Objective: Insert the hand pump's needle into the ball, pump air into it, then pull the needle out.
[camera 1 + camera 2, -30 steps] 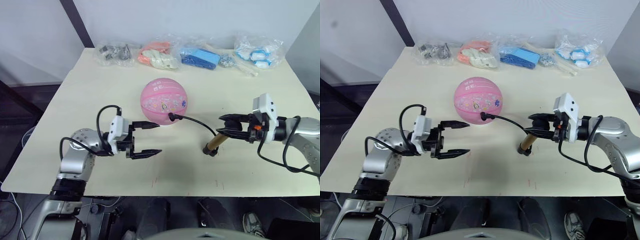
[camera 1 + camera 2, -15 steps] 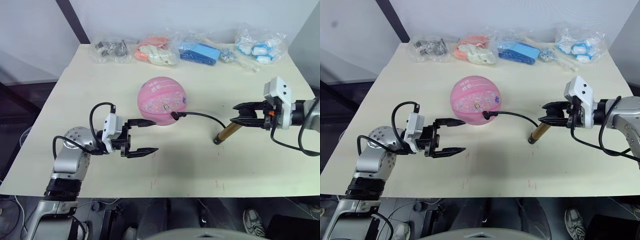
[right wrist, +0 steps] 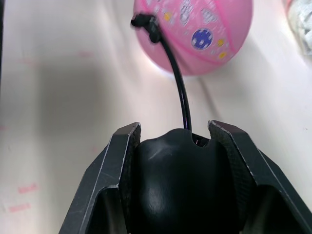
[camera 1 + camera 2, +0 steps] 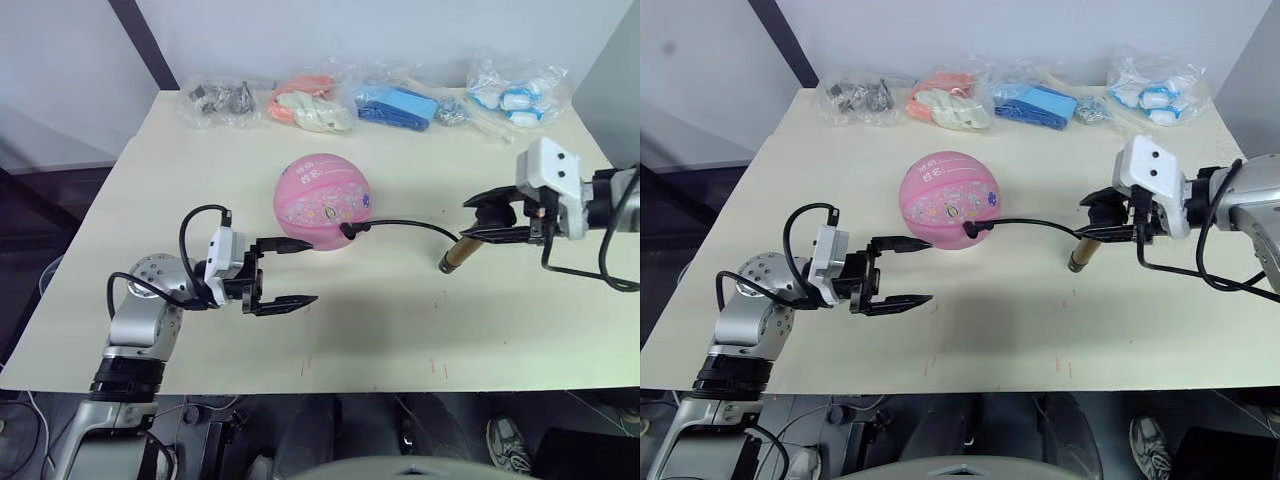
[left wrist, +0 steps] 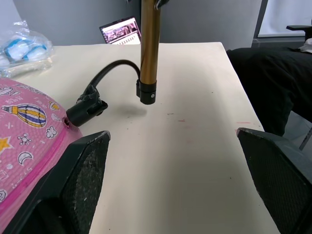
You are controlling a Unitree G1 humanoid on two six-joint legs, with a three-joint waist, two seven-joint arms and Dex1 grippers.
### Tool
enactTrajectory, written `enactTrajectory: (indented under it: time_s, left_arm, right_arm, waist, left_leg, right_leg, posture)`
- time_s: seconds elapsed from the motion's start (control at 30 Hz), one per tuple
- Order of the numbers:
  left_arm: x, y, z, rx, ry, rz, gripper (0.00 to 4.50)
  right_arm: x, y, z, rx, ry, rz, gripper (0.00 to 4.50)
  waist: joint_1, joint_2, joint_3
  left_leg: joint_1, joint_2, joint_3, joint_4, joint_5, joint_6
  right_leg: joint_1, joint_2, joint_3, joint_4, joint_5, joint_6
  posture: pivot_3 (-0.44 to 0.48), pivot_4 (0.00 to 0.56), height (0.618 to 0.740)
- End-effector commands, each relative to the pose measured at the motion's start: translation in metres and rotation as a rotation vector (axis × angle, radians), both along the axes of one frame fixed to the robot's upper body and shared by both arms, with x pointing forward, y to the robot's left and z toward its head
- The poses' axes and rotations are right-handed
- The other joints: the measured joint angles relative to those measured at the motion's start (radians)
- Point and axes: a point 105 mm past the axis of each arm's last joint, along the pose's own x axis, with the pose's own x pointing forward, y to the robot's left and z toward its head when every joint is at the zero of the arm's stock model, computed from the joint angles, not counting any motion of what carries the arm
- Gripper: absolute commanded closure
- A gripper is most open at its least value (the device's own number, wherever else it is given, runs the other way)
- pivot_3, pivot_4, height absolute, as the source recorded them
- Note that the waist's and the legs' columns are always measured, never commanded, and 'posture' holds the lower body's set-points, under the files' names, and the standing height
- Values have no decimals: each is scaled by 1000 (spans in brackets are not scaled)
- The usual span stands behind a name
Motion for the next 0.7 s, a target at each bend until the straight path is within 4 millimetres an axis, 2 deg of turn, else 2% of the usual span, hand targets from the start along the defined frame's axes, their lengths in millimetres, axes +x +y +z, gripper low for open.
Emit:
enactTrajectory:
  time_s: [0.03, 0.17, 0.3, 0.53, 0.63, 0.7]
  left_arm:
    - [-1, -1, 9, -12, -45, -11, 66]
    - [0, -2, 9, -13, -44, -12, 66]
    - [0, -3, 9, -14, -44, -11, 66]
    - [1, -4, 7, -13, -44, -11, 66]
    - [0, -4, 7, -14, -46, -12, 66]
    - [0, -4, 7, -14, -48, -13, 66]
  right_arm:
    - [0, 10, 7, -88, -127, 47, 2760]
    - [3, 11, -7, -193, -166, 72, 2760]
    - [13, 16, -1, -218, -256, 57, 2760]
    - [29, 12, 8, -255, -410, 13, 2760]
    - [32, 18, 4, -230, -467, 24, 2760]
    - [31, 22, -6, -220, -479, 39, 2760]
  waist:
    - [-1, 0, 0]
    - [-1, 0, 0]
    - [-1, 0, 0]
    - [-1, 0, 0]
    - [-1, 0, 0]
    - [-1, 0, 0]
  left_leg:
    - [0, 0, 0, 0, 0, 0]
    - [1, 0, 1, 1, 0, 0]
    - [0, 0, 2, 3, 0, -1]
    - [0, 0, 3, 5, 0, -1]
    - [0, 0, 3, 6, 0, -1]
    - [0, 0, 4, 6, 0, -1]
  right_leg:
    - [0, 0, 0, 0, 0, 0]
    - [-1, 0, 1, 2, 0, 0]
    - [-1, 0, 2, 3, 0, 0]
    - [-1, 0, 3, 4, 0, 0]
    - [-1, 1, 3, 4, 0, 0]
    - [-1, 1, 4, 5, 0, 0]
  posture:
    - [0, 150, 738]
    - [0, 150, 738]
    - [0, 150, 738]
    - [0, 150, 738]
    - [0, 150, 738]
    - [0, 150, 738]
